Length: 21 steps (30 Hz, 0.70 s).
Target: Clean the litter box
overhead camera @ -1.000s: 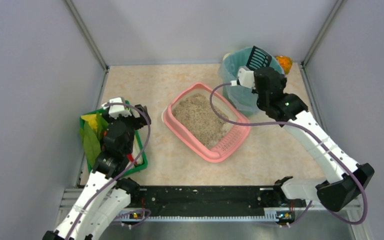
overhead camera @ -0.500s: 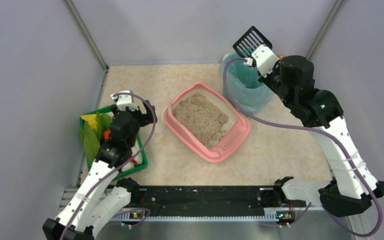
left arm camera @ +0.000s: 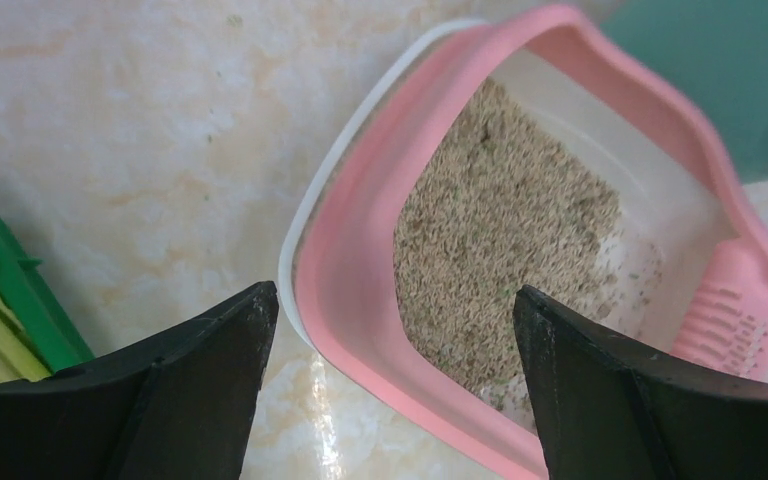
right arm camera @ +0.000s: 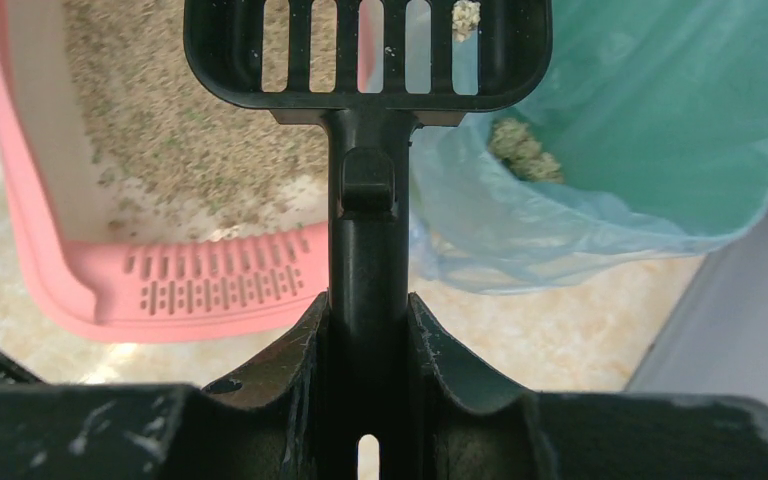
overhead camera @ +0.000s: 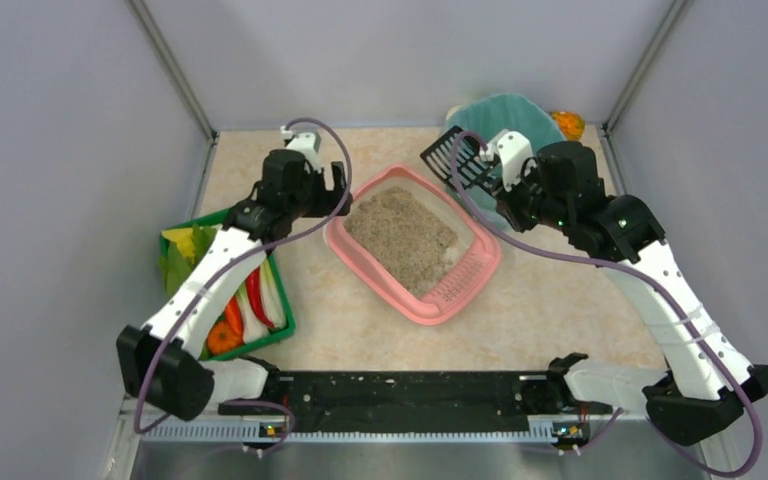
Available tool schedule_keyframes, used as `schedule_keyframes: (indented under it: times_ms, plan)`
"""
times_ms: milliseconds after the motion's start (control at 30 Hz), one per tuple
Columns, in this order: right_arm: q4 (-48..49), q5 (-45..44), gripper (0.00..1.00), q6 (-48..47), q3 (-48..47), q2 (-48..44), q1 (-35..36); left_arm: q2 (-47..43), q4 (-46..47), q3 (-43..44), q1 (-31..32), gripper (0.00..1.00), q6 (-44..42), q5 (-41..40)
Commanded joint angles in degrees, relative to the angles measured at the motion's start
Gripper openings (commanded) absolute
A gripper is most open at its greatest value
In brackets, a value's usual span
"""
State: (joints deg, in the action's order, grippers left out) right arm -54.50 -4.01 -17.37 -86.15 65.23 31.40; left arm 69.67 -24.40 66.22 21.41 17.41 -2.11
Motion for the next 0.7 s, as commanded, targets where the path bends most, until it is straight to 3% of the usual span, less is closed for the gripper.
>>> schedule_keyframes:
  times_ms: [0,233,433,667]
  plan:
    - [3.8,6.8,0.00,4.3,2.7,-3.6,0.4,7.5,-9.6,6.0,-0.1,0.91,-1.3,4.1]
    - [5.5,8.0,0.00,4.8,6.5,-4.7,0.5,14.2,-12.3,8.4,-0.1,0.89,-0.9,0.0]
    - [6.3,9.3,0.00,4.7,7.5,-3.8,0.4,15.7,-14.3,9.8,-0.2,0.90,1.6,-8.9]
    - [6.8,9.8,0.00,4.2,7.4,-2.3,0.4,16.8,-15.5,10.6,-0.2,0.90,4.0,-12.8]
